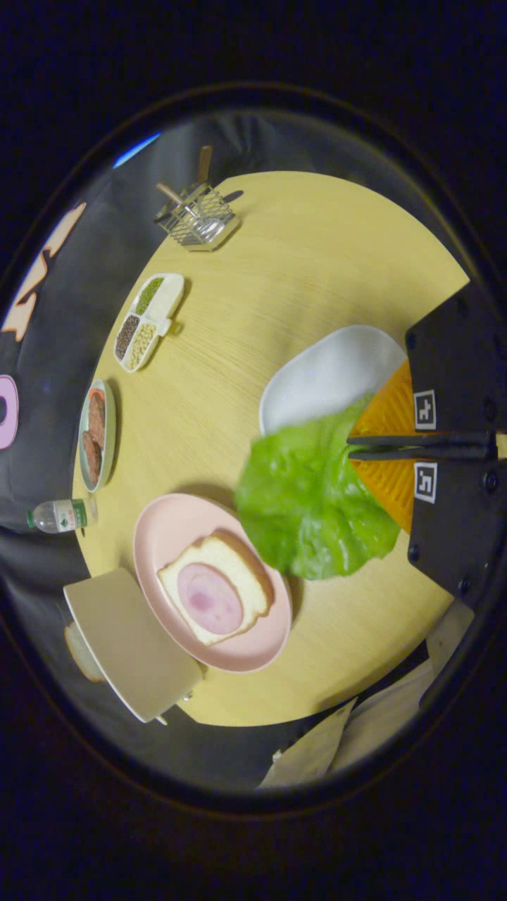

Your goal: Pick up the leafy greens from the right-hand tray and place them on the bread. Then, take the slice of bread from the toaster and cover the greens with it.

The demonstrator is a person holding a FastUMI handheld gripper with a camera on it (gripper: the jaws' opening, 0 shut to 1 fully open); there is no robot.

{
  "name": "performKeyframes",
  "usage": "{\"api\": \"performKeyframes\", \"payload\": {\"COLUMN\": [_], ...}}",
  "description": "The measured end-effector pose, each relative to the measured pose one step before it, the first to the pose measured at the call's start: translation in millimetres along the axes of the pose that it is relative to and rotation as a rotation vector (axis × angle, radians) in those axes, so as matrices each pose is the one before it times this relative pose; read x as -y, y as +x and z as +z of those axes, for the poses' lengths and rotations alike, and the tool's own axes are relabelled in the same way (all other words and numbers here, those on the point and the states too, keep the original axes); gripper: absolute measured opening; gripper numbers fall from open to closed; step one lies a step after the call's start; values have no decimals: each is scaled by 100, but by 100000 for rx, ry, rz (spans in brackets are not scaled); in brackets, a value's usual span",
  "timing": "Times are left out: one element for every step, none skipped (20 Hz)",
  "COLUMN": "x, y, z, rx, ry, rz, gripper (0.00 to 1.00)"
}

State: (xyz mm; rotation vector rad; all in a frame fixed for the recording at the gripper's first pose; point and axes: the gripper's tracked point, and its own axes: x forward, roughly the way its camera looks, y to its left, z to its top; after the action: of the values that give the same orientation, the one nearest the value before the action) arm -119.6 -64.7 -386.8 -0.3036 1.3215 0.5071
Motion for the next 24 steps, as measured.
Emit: {"api": "performKeyframes", "payload": {"x": [291, 177, -184, 563, 25, -158, -507, -308, -251, -136, -214, -147, -68, -264, -280, -249, -420, -378, -433, -633, -688, -840, -761, -632], "y": [-709, -463, -390, -699, 17, -620, -370, -650, -530, -673, -658, -562, -643, -382, -324, -435, -419, -190, -24, -65, 8, 222, 255, 421], "z": [462, 287, -310, 743, 61, 858, 184, 750, 766, 896, 888, 964, 1189, 939, 708, 1059, 730, 782, 819, 560, 480, 440, 508, 340], "rx": [814, 173, -2642, 4995, -1618, 2291, 239, 2222, 1575, 1816, 1432, 2343, 2412, 1381, 1355, 2031, 1017, 922, 1161, 907, 386, -167, 492, 329], "ry": [1084, 746, -458, -2408, -783, -365, -145, -473, -596, -835, -268, -49, -92, 63, -268, -647, -307, -684, -825, -1005, -1071, -813, -783, -712], "rz": [-200, 33, 1586, -2958, 1174, -296, 1251, -103, 721, -279, 196, -51, -237, 132, -267, 133, -88, 297, 430, 421, 422, 1240, 606, 698], "gripper": [3, 3, 3, 3, 3, 3, 3, 3, 3, 3, 3, 3, 3, 3, 3, 3, 3, 3, 3, 3, 3, 3, 3, 3]}}
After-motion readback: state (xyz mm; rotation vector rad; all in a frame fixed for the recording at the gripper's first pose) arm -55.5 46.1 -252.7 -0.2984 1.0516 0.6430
